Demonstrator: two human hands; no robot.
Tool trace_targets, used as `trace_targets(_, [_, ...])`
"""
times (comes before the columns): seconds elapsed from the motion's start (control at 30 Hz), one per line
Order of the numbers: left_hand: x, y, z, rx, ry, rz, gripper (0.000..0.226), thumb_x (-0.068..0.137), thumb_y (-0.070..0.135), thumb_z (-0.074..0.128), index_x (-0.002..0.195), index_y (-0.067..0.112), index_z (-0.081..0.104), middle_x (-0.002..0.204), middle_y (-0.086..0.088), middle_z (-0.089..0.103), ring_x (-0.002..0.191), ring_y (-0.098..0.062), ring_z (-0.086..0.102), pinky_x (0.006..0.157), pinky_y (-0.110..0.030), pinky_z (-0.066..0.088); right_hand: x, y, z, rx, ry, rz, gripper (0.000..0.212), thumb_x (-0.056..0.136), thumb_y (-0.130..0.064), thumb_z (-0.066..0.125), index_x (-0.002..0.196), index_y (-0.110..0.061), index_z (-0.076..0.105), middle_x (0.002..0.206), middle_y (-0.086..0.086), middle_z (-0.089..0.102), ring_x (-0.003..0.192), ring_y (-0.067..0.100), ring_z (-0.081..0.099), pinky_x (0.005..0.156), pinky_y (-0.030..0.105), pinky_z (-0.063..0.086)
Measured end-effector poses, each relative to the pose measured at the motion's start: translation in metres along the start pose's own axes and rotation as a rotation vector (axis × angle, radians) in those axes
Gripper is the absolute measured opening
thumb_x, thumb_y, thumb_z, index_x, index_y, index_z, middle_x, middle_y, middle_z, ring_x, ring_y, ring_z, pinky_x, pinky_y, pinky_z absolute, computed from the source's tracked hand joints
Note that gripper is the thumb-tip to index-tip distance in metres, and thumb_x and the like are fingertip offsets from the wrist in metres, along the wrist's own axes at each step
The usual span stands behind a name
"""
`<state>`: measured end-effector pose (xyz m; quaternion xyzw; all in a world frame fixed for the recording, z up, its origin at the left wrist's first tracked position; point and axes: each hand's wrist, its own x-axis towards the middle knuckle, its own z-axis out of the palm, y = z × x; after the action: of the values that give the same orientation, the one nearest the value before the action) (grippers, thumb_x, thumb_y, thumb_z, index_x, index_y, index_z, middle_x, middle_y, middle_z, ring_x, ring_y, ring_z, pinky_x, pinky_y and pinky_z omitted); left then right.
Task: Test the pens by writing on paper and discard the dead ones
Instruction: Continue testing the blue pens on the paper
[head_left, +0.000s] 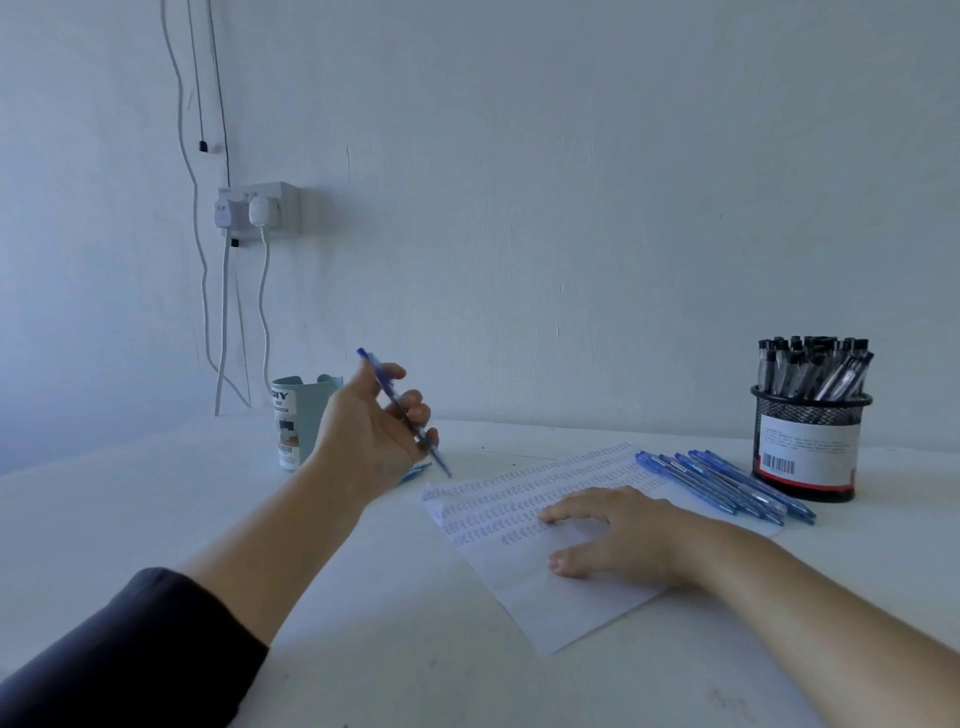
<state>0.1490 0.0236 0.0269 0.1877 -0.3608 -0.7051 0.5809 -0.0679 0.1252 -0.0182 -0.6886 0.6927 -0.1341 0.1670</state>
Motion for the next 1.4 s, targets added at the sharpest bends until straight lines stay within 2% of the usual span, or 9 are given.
trace_targets(0.17, [-0.005, 0.003, -0.001, -0.038, -0.120, -0.034, 0.062, 0.078, 0.064, 0.047, 0.051, 0.009, 0.047, 0.054, -0.003, 0.036, 0.048, -0.017, 0.034, 0.059, -0.030, 0.027, -0.002, -0.002, -0.002, -0.037, -0.016, -0.032, 0.056, 0.076, -0.063, 0.062, 0.128, -0.057, 0.044, 0.152, -0.013, 0.030, 0.143, 0.015, 0.019, 0.116, 0.036, 0.016])
trace_targets(0.4, [-0.008, 0.003, -0.004, -0.097, -0.132, 0.005, 0.038, 0.062, 0.046, 0.044, 0.066, 0.008, 0.049, 0.054, -0.002, 0.032, 0.045, -0.016, 0.029, 0.058, -0.029, 0.027, -0.001, -0.001, -0.002, -0.023, -0.008, -0.008, 0.088, 0.039, -0.082, 0.050, 0.124, -0.061, 0.045, 0.151, -0.014, 0.031, 0.142, 0.015, 0.021, 0.116, 0.036, 0.017])
trace_targets(0.63, [-0.007, 0.001, -0.002, -0.053, -0.108, -0.010, 0.050, 0.077, 0.055, 0.048, 0.073, 0.006, 0.056, 0.057, -0.004, 0.041, 0.044, -0.014, 0.033, 0.050, -0.022, 0.028, -0.001, 0.001, 0.001, 0.001, -0.006, -0.012, 0.074, 0.033, -0.084, 0.048, 0.105, -0.070, 0.046, 0.150, -0.015, 0.031, 0.141, 0.017, 0.022, 0.116, 0.039, 0.019])
trace_targets(0.8, [-0.011, -0.007, 0.009, 0.276, 0.041, -0.070, 0.028, 0.096, 0.009, 0.040, 0.102, -0.004, 0.064, 0.093, -0.026, 0.068, 0.042, -0.015, 0.059, 0.039, -0.019, 0.047, -0.002, 0.001, 0.002, 0.015, -0.009, 0.001, 0.070, 0.032, -0.084, 0.050, 0.101, -0.071, 0.046, 0.150, -0.013, 0.030, 0.140, 0.019, 0.024, 0.115, 0.041, 0.021])
trace_targets(0.9, [-0.012, -0.014, 0.007, 0.433, -0.012, -0.206, 0.063, 0.101, 0.047, 0.024, 0.109, -0.001, 0.065, 0.096, -0.029, 0.067, 0.062, -0.032, 0.068, 0.054, -0.031, 0.052, -0.004, -0.003, -0.001, -0.007, -0.002, 0.001, 0.076, 0.046, -0.081, 0.055, 0.120, -0.063, 0.045, 0.150, -0.013, 0.030, 0.140, 0.019, 0.024, 0.116, 0.038, 0.020])
trace_targets(1.0, [-0.014, -0.023, 0.010, 0.591, -0.051, -0.269, 0.085, 0.092, 0.068, 0.021, 0.098, -0.003, 0.067, 0.074, -0.023, 0.067, 0.047, -0.025, 0.060, 0.044, -0.023, 0.042, -0.004, -0.003, -0.002, -0.009, 0.011, 0.025, 0.073, 0.051, -0.078, 0.057, 0.121, -0.061, 0.046, 0.150, -0.012, 0.032, 0.139, 0.018, 0.027, 0.114, 0.038, 0.022])
trace_targets(1.17, [-0.022, -0.043, 0.016, 0.821, 0.005, -0.113, 0.016, 0.086, 0.013, 0.068, 0.077, 0.005, 0.058, 0.055, -0.008, 0.054, 0.040, -0.012, 0.042, 0.035, -0.017, 0.033, -0.008, -0.008, -0.005, 0.002, 0.020, 0.065, 0.050, 0.072, -0.060, 0.062, 0.119, -0.059, 0.045, 0.145, -0.007, 0.034, 0.134, 0.022, 0.031, 0.109, 0.036, 0.028])
trace_targets(1.27, [-0.025, -0.050, 0.017, 0.866, 0.063, -0.061, 0.019, 0.085, 0.002, 0.059, 0.070, 0.008, 0.051, 0.045, -0.004, 0.047, 0.035, -0.011, 0.029, 0.034, -0.015, 0.022, -0.009, -0.010, -0.006, -0.007, 0.024, 0.069, 0.045, 0.079, -0.052, 0.061, 0.121, -0.057, 0.045, 0.145, -0.006, 0.034, 0.134, 0.023, 0.031, 0.109, 0.037, 0.028])
trace_targets(1.4, [-0.032, -0.058, 0.023, 0.904, 0.054, -0.032, 0.010, 0.081, -0.001, 0.056, 0.072, 0.004, 0.055, 0.056, -0.013, 0.058, 0.039, -0.016, 0.046, 0.038, -0.018, 0.036, -0.014, -0.014, -0.006, -0.046, 0.016, 0.059, 0.045, 0.085, -0.050, 0.057, 0.128, -0.050, 0.043, 0.145, -0.008, 0.034, 0.135, 0.021, 0.028, 0.108, 0.035, 0.024])
